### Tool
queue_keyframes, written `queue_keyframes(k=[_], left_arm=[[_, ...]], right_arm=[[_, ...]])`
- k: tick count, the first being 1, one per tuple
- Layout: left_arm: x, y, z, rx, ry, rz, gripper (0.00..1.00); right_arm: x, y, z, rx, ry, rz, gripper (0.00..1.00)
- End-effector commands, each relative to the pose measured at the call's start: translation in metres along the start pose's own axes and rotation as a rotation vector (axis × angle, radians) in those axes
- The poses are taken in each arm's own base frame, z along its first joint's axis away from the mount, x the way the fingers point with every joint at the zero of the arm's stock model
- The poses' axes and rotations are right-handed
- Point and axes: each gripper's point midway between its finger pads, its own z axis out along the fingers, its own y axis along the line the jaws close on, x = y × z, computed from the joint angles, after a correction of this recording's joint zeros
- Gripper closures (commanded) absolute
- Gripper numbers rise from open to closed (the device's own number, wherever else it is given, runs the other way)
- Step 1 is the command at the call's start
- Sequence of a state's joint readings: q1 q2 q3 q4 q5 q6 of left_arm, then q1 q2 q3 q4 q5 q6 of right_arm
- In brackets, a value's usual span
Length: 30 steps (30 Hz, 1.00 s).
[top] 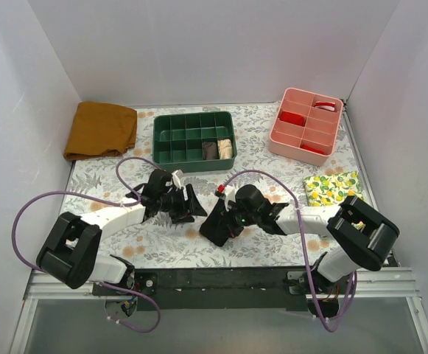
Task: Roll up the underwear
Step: Roll the underwear to the center of the board.
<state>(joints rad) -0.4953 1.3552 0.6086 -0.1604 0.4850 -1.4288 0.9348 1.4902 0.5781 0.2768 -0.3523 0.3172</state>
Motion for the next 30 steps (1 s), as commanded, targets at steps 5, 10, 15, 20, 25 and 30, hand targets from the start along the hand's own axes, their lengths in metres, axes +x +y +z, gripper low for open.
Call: queue_keyframes(k=[5,10,15,20,25,30], left_arm=[[0.017,-0.014,-0.017,0.162,-0.037,0.084,0.30],[0.019,-0.027,-0.026,0.268,-0.086,0.141,0.28],[0.029,-0.019,-0.020,0.291,-0.061,0.142,0.31],[0.029,-0.009,-0.014,0.277,-0.084,0.147,0.32],[0.036,-0.004,-0.007,0.292,-0.051,0.141,0.32],[0.040,0.005,-0.002,0.276,-0.039,0.151,0.33]], right_arm=[[0.013,0.005,0.004,-0.139,0.045,0.126,0.99],[0.015,0.001,0.007,-0.153,0.064,0.155,0.99],[0.016,-0.002,0.008,-0.153,0.079,0.164,0.99],[0.017,-0.005,0.008,-0.155,0.102,0.155,0.99],[0.016,-0.008,0.007,-0.155,0.124,0.137,0.99],[0.016,-0.012,0.006,-0.153,0.137,0.133,0.99]])
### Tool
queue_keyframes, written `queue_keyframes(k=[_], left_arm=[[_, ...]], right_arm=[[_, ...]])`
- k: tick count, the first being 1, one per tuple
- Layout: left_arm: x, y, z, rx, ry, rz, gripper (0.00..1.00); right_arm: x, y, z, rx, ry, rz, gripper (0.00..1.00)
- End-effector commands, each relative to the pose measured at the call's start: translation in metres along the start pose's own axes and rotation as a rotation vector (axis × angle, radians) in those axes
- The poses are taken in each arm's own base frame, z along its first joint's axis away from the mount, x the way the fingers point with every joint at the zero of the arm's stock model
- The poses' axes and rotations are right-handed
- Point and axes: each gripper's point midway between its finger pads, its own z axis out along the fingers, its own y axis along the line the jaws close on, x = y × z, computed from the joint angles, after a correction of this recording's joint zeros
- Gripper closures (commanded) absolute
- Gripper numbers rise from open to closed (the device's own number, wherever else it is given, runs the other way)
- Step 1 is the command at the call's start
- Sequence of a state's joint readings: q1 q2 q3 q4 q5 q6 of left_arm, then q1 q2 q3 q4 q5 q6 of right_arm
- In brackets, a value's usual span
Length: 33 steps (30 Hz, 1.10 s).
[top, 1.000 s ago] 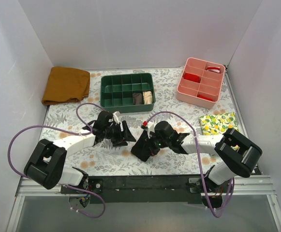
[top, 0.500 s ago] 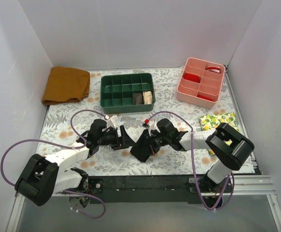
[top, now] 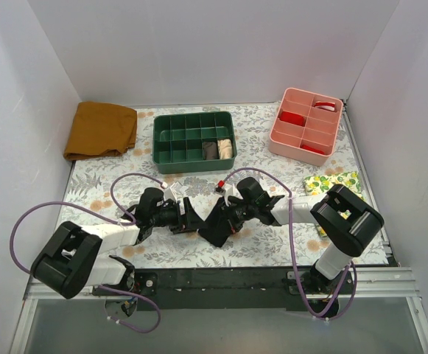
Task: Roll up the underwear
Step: Roll the underwear to the center of the board.
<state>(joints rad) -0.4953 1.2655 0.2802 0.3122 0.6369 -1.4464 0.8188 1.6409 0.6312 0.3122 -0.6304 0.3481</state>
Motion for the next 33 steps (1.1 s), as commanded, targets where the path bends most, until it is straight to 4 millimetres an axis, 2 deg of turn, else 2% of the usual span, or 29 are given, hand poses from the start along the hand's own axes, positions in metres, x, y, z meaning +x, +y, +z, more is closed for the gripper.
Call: queue_keyframes(k=[1,7,9,12,17,23,28,29,33], left_arm=[[-0.001,-0.001,0.001,0.030,-0.007,0.051,0.33],[0.003,0.006,0.004,0.029,0.000,0.071,0.35],[0.001,0.002,0.005,0.056,-0.008,0.089,0.35],[0.000,0.000,0.010,0.080,0.009,0.089,0.38],[0.006,0.009,0.018,0.082,0.053,0.067,0.41],[0.007,0.010,0.025,0.106,0.076,0.055,0.46],[0.012,0.012,0.027,0.116,0.103,0.043,0.60],[0.012,0.013,0.027,0.115,0.103,0.040,0.66],[0.011,0.013,0.028,0.110,0.101,0.029,0.80]], right_arm=[[0.013,-0.011,-0.001,0.027,0.060,0.011,0.99],[0.016,-0.013,0.000,0.028,0.063,0.021,0.99],[0.016,-0.012,-0.001,0.025,0.060,0.018,0.99],[0.017,-0.013,-0.001,0.025,0.063,0.020,0.99],[0.018,-0.012,-0.001,0.018,0.070,0.018,0.99],[0.018,-0.013,0.001,0.014,0.073,0.019,0.99],[0.019,-0.014,0.002,0.009,0.083,0.022,0.99],[0.020,-0.014,0.003,0.010,0.085,0.024,0.99],[0.020,-0.015,0.003,0.010,0.087,0.024,0.99]])
